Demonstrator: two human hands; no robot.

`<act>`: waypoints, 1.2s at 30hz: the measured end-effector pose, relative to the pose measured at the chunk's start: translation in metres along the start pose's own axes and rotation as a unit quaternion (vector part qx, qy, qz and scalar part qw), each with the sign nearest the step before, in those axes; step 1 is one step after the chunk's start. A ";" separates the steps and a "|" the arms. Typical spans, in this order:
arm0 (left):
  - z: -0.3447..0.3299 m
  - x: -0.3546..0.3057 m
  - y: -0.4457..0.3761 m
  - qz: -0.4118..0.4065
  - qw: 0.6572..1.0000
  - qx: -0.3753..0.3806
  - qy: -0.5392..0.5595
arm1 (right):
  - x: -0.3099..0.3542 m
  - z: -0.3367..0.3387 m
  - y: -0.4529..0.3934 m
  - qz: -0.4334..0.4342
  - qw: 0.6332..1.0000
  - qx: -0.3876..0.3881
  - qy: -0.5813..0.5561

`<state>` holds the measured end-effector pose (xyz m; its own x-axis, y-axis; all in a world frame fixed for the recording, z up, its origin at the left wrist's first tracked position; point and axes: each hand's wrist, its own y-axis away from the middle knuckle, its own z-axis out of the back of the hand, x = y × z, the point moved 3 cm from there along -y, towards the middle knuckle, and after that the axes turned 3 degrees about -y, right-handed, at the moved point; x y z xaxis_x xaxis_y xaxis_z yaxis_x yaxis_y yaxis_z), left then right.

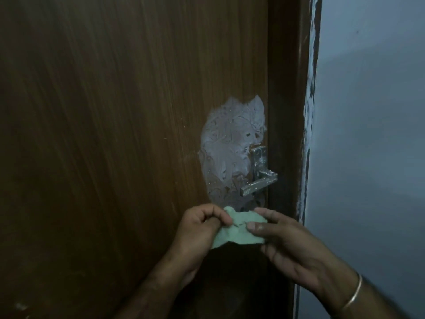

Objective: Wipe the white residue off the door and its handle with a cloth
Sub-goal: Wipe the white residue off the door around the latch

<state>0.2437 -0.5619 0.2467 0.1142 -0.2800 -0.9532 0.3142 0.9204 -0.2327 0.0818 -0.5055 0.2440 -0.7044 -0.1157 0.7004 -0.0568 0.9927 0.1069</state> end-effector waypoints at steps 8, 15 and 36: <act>-0.002 -0.017 -0.005 -0.034 0.994 0.021 0.103 | 0.013 -0.015 0.001 -0.006 0.997 0.081 -0.002; 0.003 -0.043 -0.020 -0.181 0.983 -0.018 0.007 | 0.016 -0.027 0.002 -0.024 0.989 0.145 0.019; -0.010 -0.021 -0.011 -0.186 0.981 -0.016 -0.045 | -0.014 -0.002 -0.018 0.228 0.959 0.161 0.056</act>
<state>0.2281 -0.5633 0.2671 0.0802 -0.6196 -0.7808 0.3203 0.7578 -0.5685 0.0940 -0.5214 0.2336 -0.6276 0.3485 0.6962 0.0114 0.8983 -0.4393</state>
